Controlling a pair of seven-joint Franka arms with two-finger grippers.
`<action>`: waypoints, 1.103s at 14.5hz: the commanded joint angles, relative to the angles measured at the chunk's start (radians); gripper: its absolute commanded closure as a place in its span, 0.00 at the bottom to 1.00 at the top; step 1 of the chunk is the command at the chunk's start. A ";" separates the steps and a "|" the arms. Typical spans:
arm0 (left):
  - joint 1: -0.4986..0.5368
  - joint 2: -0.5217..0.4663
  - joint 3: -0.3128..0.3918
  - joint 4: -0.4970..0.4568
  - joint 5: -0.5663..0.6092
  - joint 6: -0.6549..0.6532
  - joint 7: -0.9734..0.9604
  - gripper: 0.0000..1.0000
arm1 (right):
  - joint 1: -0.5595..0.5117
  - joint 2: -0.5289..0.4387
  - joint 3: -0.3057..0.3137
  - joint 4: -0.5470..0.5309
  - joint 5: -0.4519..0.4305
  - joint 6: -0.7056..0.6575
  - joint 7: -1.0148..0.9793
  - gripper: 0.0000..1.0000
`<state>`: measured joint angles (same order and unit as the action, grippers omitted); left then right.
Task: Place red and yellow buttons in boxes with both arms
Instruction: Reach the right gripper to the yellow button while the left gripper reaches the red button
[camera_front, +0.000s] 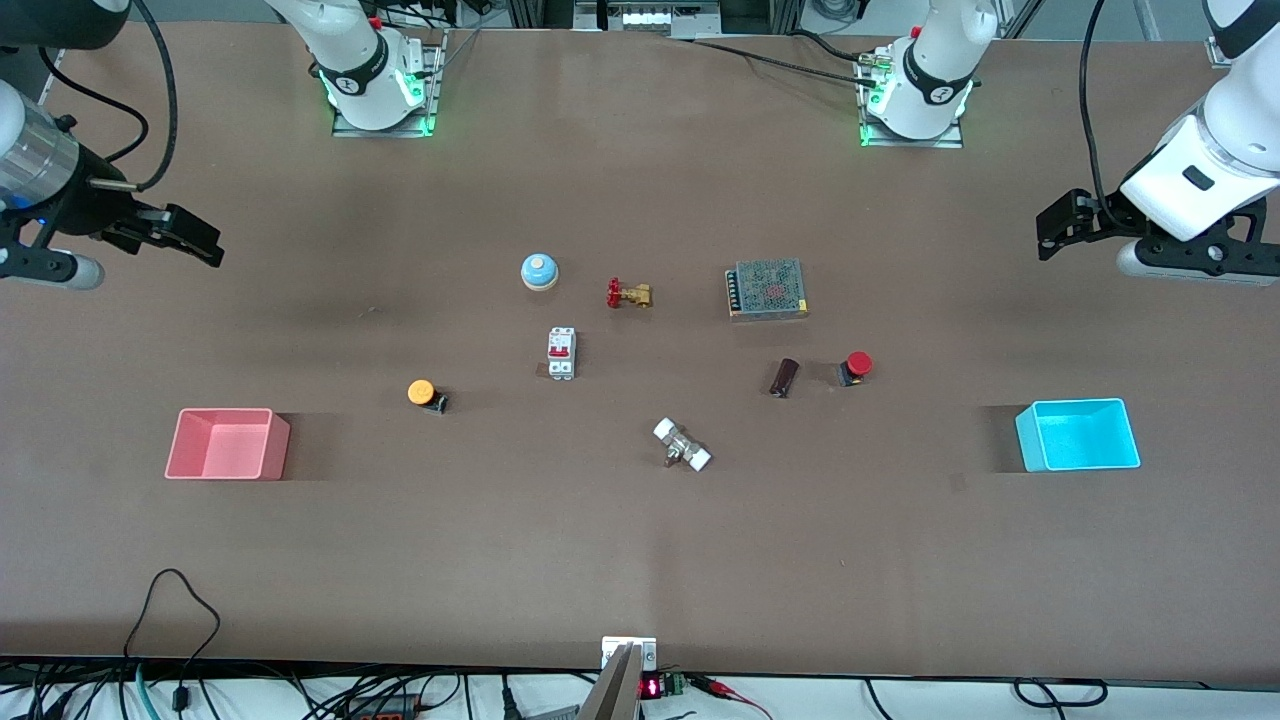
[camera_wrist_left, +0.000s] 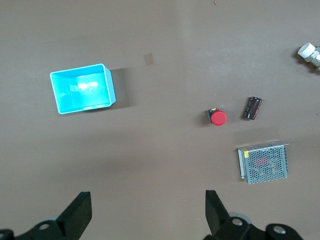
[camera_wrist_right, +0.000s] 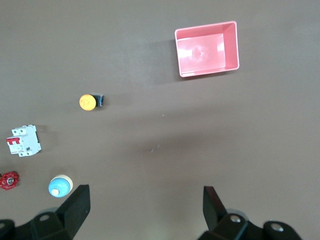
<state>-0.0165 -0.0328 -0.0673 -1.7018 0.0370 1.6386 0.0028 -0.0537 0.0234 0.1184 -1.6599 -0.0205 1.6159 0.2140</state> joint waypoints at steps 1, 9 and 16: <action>-0.003 0.002 -0.005 -0.006 -0.003 -0.008 0.006 0.00 | 0.000 0.032 0.004 -0.007 0.013 -0.004 -0.010 0.00; -0.008 0.219 -0.062 0.140 -0.011 -0.013 -0.039 0.00 | 0.058 0.142 0.009 -0.159 0.010 0.306 0.085 0.00; -0.091 0.416 -0.062 0.122 0.003 0.111 -0.302 0.00 | 0.138 0.268 0.009 -0.199 -0.003 0.447 0.120 0.00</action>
<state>-0.1053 0.3356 -0.1310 -1.5935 0.0370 1.7135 -0.2562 0.0586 0.2802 0.1300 -1.8301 -0.0190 1.9998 0.3032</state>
